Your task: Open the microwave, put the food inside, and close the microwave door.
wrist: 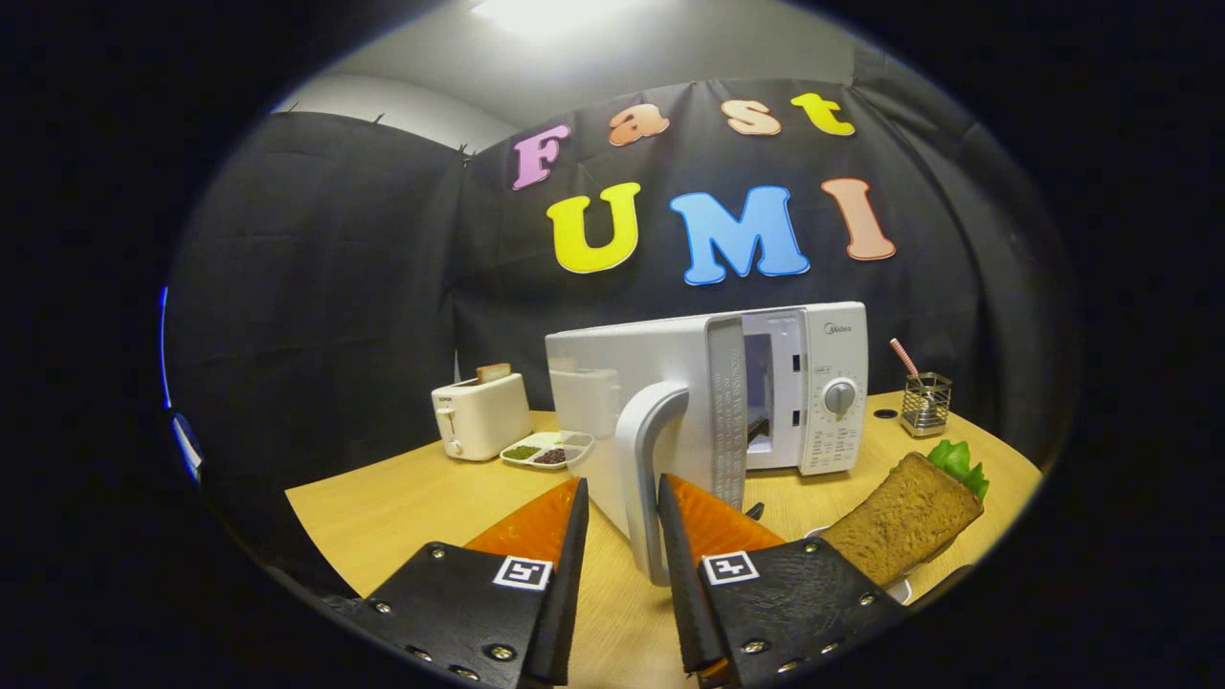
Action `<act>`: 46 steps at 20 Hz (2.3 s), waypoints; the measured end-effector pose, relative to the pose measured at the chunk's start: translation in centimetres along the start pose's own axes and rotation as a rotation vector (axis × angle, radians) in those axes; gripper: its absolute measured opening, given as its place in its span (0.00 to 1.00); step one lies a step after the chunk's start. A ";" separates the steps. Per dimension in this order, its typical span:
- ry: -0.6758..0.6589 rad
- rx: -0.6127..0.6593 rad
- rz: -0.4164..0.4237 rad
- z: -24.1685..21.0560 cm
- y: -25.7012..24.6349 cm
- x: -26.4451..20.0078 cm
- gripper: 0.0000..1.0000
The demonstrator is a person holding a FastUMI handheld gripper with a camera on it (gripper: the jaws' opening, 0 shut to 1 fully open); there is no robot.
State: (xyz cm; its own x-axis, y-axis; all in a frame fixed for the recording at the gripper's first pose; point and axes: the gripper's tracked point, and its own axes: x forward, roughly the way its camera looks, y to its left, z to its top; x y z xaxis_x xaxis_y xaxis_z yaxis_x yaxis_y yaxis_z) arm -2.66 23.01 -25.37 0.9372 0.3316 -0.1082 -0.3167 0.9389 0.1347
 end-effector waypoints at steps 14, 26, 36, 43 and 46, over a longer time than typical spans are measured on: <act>0.035 0.025 0.228 -1.4 11.0 -1.4 0.43; 0.021 0.059 0.386 -1.9 22.0 1.0 0.37; 0.008 0.032 0.533 -1.9 28.6 2.9 0.37; -0.095 0.024 0.552 2.3 25.0 -2.2 0.38; -0.147 -0.028 0.446 4.1 19.4 -3.9 0.82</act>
State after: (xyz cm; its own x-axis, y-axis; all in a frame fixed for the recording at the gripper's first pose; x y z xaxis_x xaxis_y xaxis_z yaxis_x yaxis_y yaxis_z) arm -11.81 39.54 -18.36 0.7187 0.6888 0.0949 -0.6953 0.7104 0.1093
